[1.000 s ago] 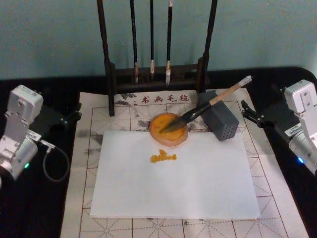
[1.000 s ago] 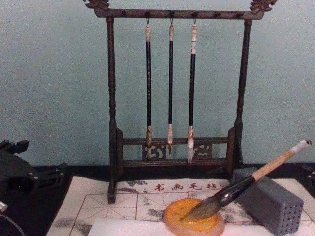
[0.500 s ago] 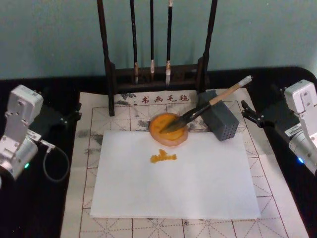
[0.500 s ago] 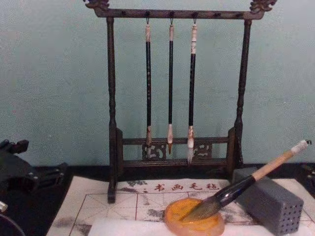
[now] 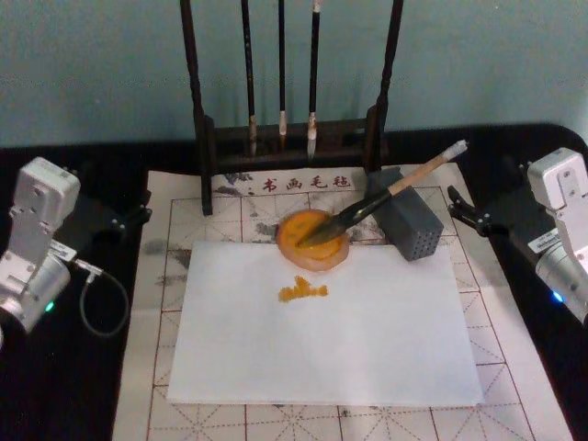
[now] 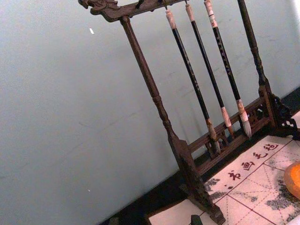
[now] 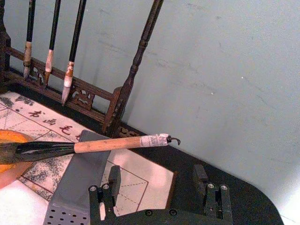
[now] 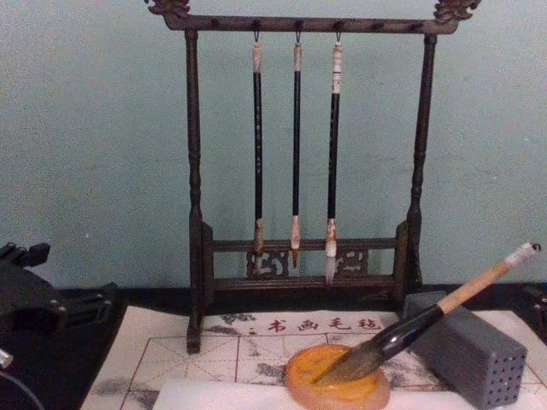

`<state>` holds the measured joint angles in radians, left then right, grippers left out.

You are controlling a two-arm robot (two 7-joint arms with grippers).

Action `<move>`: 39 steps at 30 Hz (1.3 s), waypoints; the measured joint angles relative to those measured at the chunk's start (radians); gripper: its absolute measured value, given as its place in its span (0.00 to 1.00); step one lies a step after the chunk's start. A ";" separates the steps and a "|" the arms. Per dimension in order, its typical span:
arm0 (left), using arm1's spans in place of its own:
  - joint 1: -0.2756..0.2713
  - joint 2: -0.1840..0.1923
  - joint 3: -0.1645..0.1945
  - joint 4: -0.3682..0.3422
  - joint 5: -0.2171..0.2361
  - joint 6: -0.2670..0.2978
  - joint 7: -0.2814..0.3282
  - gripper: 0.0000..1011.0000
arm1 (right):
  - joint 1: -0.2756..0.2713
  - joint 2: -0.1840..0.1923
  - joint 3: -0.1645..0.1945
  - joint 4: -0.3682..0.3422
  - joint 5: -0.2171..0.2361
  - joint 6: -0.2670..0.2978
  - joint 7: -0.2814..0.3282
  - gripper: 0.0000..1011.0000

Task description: Pick up the brush from the inkstone, write on the paper, then place the brush back to its original position.

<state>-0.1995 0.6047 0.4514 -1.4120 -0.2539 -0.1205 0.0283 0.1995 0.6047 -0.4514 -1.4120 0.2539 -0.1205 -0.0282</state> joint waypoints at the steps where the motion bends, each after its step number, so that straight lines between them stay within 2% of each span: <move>1: 0.000 0.000 0.000 0.000 0.000 0.000 0.000 0.99 | 0.000 0.000 0.000 0.000 0.000 0.000 0.000 0.99; 17: 0.000 0.000 0.000 0.000 0.000 0.000 0.000 0.99 | 0.000 0.000 0.000 0.000 0.000 0.000 0.000 0.99; 23: 0.000 0.000 0.000 0.000 0.000 0.000 0.000 0.99 | -0.016 -0.010 0.028 -0.005 0.022 -0.005 0.028 0.99; 26: 0.000 0.000 0.000 0.000 0.000 0.000 0.000 0.99 | -0.028 -0.019 0.048 -0.012 0.055 -0.011 0.051 0.99; 28: 0.000 0.000 0.000 0.000 0.000 0.000 0.000 0.99 | -0.043 -0.031 0.075 -0.019 0.112 -0.011 0.086 0.99; 29: 0.000 0.000 0.000 0.000 0.000 0.000 0.000 0.99 | -0.043 -0.031 0.075 -0.019 0.112 -0.011 0.086 0.99; 30: 0.000 0.000 0.000 0.000 0.000 0.000 0.000 0.99 | -0.046 -0.035 0.082 -0.021 0.132 -0.010 0.099 0.99; 31: 0.000 0.000 0.000 0.000 0.000 0.000 0.000 0.99 | -0.053 -0.044 0.098 -0.023 0.176 -0.004 0.126 0.99; 33: 0.000 0.000 0.000 0.000 0.000 0.000 0.000 0.99 | -0.059 -0.056 0.114 -0.023 0.223 0.006 0.153 0.99; 34: 0.000 0.000 0.000 0.000 0.000 0.000 0.000 0.99 | -0.064 -0.068 0.130 -0.024 0.266 0.018 0.177 0.99; 39: 0.000 0.000 0.000 0.000 0.000 0.000 0.000 0.99 | -0.073 -0.112 0.181 -0.020 0.400 0.079 0.236 0.99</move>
<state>-0.1996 0.6047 0.4514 -1.4120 -0.2539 -0.1205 0.0283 0.1262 0.4923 -0.2709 -1.4319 0.6541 -0.0420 0.2082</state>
